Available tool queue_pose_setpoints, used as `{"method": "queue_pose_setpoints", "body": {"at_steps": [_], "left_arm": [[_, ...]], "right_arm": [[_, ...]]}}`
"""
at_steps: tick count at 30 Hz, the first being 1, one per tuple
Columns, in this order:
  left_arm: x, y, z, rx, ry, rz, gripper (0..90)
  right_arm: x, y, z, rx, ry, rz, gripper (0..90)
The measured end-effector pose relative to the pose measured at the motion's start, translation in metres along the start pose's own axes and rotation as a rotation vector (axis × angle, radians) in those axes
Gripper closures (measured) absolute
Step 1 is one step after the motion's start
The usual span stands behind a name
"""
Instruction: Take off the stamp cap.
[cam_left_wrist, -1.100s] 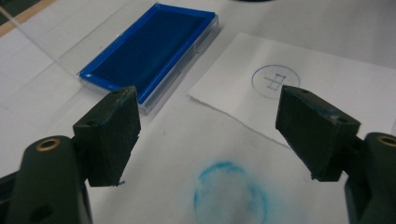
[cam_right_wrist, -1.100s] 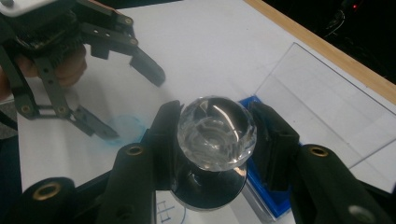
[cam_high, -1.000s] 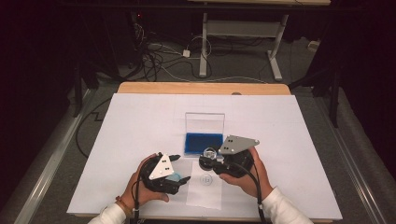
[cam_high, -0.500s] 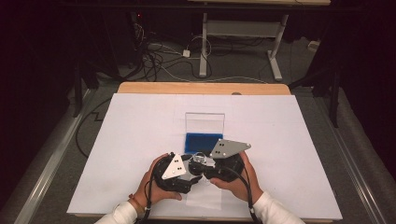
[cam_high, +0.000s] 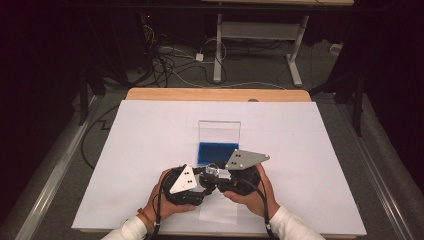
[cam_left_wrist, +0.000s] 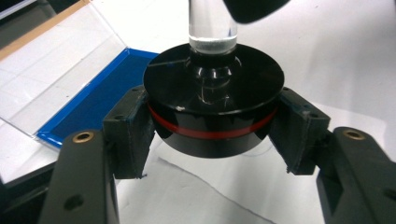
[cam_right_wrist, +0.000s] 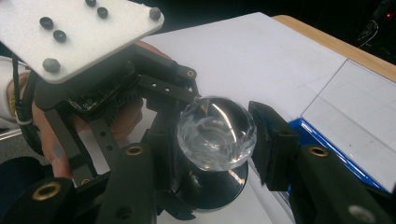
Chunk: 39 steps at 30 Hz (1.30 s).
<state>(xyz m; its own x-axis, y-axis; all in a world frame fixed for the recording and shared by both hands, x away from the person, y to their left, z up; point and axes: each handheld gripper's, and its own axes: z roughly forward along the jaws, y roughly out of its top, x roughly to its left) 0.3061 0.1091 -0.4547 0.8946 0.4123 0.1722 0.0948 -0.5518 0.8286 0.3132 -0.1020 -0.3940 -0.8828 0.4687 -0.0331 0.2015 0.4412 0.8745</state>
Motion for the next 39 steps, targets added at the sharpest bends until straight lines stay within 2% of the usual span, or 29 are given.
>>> {"method": "queue_pose_setpoints", "body": {"at_steps": [18, 22, 25, 31, 39], "left_arm": [[-0.0003, 0.004, -0.0022, 0.067, 0.014, 0.054, 36.4], [-0.0005, 0.0051, -0.0024, 0.078, 0.017, 0.055, 36.5], [-0.0006, 0.0057, -0.0013, 0.098, 0.021, 0.057, 36.6], [0.0026, 0.0041, 0.0003, 0.098, -0.035, 0.007, 36.6], [0.0042, 0.0025, 0.0015, 0.111, -0.06, 0.002, 36.7]], "right_arm": [[-0.0013, -0.0043, -0.0008, 0.002, 0.013, 0.029, 56.8], [-0.0033, -0.0052, -0.0008, 0.0, 0.021, 0.049, 56.9], [-0.0028, -0.0058, 0.0001, 0.005, 0.015, 0.039, 56.9], [-0.0004, -0.006, 0.001, 0.017, 0.007, 0.025, 57.0], [0.0026, -0.0073, 0.0021, 0.029, -0.002, 0.011, 57.1]]}}
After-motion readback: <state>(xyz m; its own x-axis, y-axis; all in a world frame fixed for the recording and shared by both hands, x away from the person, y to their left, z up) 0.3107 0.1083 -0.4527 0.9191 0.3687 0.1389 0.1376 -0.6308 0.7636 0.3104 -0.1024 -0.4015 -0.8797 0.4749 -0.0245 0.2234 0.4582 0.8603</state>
